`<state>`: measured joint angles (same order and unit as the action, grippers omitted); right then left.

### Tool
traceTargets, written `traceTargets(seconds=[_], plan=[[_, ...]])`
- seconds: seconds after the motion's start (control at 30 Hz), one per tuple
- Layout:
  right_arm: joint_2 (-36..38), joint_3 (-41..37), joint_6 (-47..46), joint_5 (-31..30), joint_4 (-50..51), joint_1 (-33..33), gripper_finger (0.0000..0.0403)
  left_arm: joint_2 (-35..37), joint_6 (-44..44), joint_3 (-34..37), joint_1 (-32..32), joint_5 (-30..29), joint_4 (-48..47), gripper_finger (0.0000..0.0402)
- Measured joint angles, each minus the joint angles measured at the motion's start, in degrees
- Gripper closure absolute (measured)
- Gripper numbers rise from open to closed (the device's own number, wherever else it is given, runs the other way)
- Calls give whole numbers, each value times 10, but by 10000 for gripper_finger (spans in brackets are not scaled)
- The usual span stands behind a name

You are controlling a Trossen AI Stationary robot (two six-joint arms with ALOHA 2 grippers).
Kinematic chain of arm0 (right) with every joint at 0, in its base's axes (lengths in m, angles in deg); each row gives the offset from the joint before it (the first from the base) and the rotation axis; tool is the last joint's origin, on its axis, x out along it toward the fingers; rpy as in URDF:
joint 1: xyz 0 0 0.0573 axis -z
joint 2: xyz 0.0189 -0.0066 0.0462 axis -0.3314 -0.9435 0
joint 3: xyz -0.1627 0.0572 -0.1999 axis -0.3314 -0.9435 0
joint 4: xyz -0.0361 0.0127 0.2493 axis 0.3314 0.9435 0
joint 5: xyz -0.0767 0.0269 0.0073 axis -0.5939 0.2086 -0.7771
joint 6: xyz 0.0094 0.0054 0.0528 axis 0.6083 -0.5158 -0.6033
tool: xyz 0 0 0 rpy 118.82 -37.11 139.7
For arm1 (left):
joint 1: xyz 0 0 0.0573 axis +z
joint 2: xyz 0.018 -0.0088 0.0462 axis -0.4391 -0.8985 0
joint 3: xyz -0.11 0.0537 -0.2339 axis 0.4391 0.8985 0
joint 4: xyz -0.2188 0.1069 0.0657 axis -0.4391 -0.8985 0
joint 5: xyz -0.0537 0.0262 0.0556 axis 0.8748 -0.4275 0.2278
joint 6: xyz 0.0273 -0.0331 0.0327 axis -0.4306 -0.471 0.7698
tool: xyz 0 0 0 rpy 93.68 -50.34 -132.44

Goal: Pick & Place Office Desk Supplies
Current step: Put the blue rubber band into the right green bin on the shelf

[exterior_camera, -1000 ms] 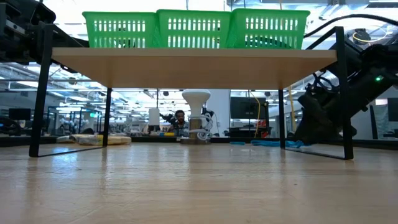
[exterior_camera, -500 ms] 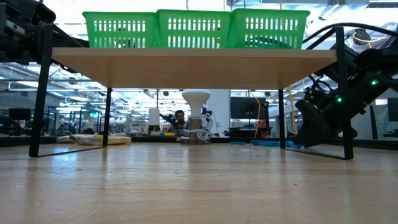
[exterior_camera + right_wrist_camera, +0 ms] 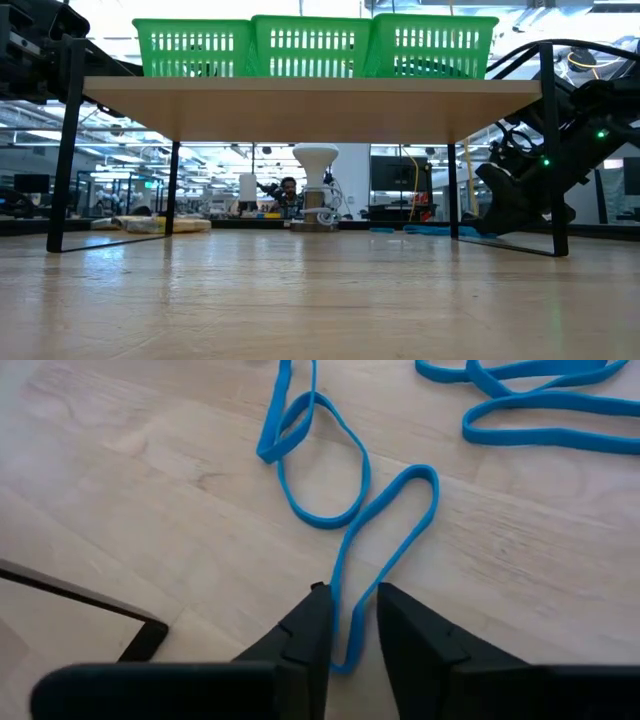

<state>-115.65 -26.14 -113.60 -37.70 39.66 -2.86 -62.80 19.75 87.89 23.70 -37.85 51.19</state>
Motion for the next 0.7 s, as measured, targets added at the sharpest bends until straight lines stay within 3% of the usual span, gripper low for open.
traceTargets(seconds=[0.37, 0.7], plan=[[0, 0, 53, 8, -1, 0, 398, 0, 0, 0, 0, 0, 0, 357], [45, 1, 131, 10, -31, 4, 401, 0, 0, 0, 0, 0, 0, 357]])
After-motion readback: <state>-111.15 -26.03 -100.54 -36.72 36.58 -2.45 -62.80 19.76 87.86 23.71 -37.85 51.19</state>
